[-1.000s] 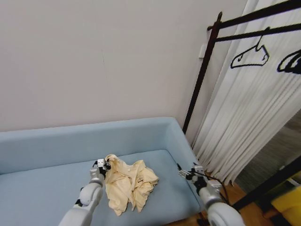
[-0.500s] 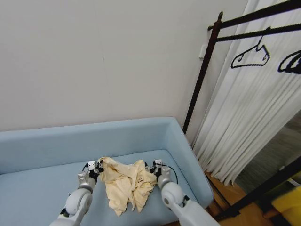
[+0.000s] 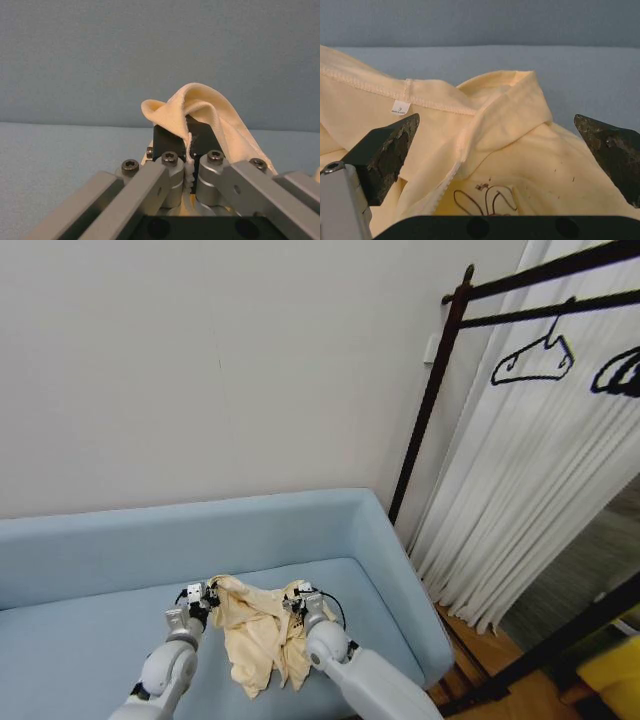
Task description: Pick up the clothes from the sofa and hang them on the clothes hanger.
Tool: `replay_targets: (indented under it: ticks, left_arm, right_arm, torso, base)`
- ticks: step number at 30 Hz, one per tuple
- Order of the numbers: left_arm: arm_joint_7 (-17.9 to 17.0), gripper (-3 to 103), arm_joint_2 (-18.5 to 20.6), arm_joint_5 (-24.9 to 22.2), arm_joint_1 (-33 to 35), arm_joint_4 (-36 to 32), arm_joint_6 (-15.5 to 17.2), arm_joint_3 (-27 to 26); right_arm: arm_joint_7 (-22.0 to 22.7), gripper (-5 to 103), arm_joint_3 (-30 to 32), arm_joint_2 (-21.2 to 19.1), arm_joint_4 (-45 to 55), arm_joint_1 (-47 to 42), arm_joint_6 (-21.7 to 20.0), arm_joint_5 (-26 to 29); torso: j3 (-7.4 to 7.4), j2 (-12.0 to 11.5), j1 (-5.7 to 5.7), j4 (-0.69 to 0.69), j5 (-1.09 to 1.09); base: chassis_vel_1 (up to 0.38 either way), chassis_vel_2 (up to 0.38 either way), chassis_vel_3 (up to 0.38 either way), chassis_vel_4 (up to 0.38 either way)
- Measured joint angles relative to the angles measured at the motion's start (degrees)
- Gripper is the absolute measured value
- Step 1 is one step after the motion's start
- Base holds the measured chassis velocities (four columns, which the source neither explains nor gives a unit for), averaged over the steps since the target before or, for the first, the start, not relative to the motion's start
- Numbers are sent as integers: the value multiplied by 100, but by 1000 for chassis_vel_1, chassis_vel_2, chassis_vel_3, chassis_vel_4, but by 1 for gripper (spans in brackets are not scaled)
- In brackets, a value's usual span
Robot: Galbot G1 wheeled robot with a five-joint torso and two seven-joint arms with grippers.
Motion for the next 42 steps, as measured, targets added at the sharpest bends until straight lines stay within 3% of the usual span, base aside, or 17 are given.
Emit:
replay_targets:
  ticks: [5,8,9,12,25,28,33,35,39,41,42]
  left_arm:
    - [-24,1,-39,32,-2,-9,3,35]
    - [-25,1,-47,36,-1,-16,3,38]
    - [-25,1,-47,36,-1,-16,3,38]
    - [-26,1,-53,37,-1,-16,-1,34]
    - [-22,1,-93,35,-3,-9,-33,8]
    - [-22,1,-93,33,-3,-30,-34,1]
    - [-23,1,-84,31,-6,-31,-35,-7]
    - [-23,1,-82,30,-7,-31,-35,-8]
    - [-24,1,-78,25,-26,-26,-35,-10]
    - [-26,1,-78,24,-32,-22,-34,-10]
    - [-32,1,-79,24,-40,-16,-35,-6]
  right_arm:
    - [470,97,-97,109,2,63,-69,407]
    - [636,91,-124,199,-90,86,-69,529]
    - [636,91,-124,199,-90,86,-69,529]
    - [722,77,-173,328,-243,121,-56,561]
    - [743,72,-214,611,-573,36,45,489]
    - [743,66,-209,601,-584,51,69,470]
    - [726,45,-218,587,-598,43,90,441]
    - [719,45,-218,587,-605,38,94,432]
    - [662,24,-217,587,-667,29,124,372]
    - [644,24,-217,584,-680,29,134,353]
    - [627,18,-215,580,-694,29,142,337]
  torso:
    - [0,0,0,0,0]
    - [0,0,0,0,1]
    - [0,0,0,0,1]
    - [0,0,0,0,1]
    - [0,0,0,1,1]
    - [0,0,0,0,1]
    - [0,0,-1,0,1]
    - [0,0,-1,0,1]
    - [0,0,-1,0,1]
    - [0,0,-1,0,1]
    - [0,0,-1,0,1]
  base:
    - [0,0,0,0]
    - [0,0,0,0]
    - [0,0,0,0]
    - [0,0,0,0]
    - [0,0,0,0]
    - [0,0,0,0]
    - [0,0,0,0]
    - [0,0,0,0]
    - [0,0,0,0]
    - [0,0,0,0]
    - [0,0,0,0]
